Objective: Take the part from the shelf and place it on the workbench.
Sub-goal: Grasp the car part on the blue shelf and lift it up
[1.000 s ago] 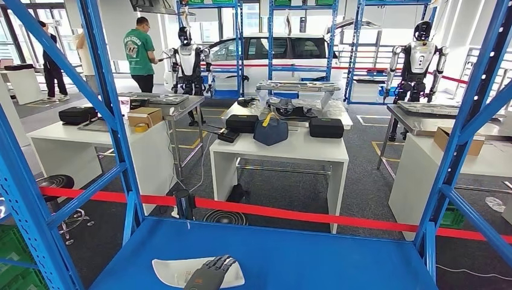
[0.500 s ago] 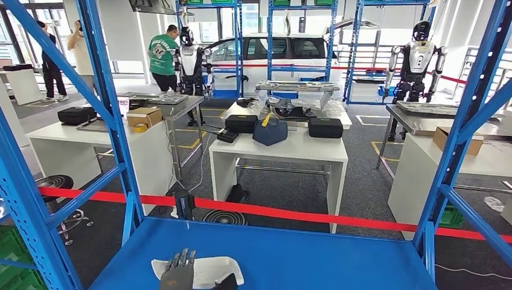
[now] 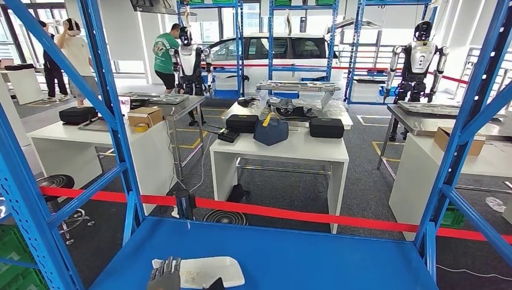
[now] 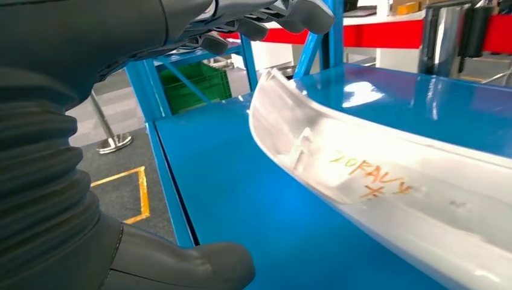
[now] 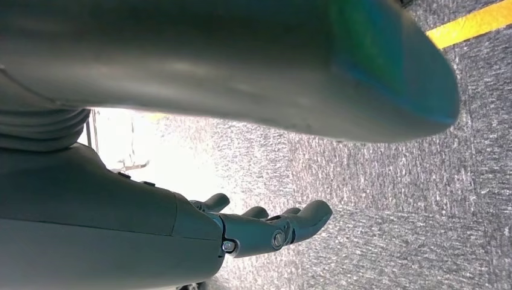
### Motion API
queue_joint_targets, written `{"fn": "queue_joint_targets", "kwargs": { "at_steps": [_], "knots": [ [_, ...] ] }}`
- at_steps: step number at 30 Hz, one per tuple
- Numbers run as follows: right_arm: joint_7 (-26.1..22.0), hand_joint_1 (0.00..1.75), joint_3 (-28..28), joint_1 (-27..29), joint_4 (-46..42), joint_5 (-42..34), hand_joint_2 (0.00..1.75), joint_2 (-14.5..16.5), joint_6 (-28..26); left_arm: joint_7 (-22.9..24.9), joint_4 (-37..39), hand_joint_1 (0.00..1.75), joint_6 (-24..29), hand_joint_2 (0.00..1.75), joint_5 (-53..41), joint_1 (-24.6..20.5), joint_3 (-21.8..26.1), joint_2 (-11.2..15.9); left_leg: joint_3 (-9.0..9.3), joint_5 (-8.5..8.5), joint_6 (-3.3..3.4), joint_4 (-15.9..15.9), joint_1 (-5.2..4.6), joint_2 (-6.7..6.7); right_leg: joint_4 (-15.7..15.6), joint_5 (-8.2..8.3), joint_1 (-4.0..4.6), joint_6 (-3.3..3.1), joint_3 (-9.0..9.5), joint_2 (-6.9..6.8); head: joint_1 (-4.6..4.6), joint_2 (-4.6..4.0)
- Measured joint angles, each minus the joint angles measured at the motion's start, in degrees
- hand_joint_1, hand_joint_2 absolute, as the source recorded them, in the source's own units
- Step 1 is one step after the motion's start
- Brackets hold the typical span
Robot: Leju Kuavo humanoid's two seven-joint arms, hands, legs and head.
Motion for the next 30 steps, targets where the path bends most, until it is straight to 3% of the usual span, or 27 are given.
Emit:
{"fn": "queue_joint_targets", "kwargs": {
  "at_steps": [15, 21, 30],
  "knots": [
    [0.0, 0.0, 0.02, -0.05, 0.0, 0.71, 0.0, 0.01, 0.24, -6.04, 0.04, 0.0, 0.46, 1.75, 0.85, 1.39, 1.02, 0.11, 0.01, 0.0, 0.0, 0.0, 0.0, 0.0, 0.0, -0.01, 0.0, -0.01, 0.0, 0.0, 0.0, 0.0],
    [0.0, 0.0, 0.02, -0.1, 0.0, 1.22, 0.0, 0.01, 0.41, -12.75, -0.05, 0.0, 3.81, 1.75, 1.43, 2.31, 2.09, -1.37, 0.01, 0.0, 0.0, 0.0, 0.0, 0.01, 0.0, -0.01, 0.0, -0.01, 0.0, 0.0, 0.0, 0.0],
    [0.0, 0.0, 0.07, -0.11, 0.0, 1.49, 0.0, 0.01, 0.41, -15.44, -0.14, 0.0, 6.28, 1.75, 0.93, 3.68, 2.41, -3.0, 0.01, 0.0, 0.0, 0.0, 0.0, 0.01, 0.0, -0.01, 0.0, 0.0, 0.0, 0.0, 0.0, -0.01]
  ]
}}
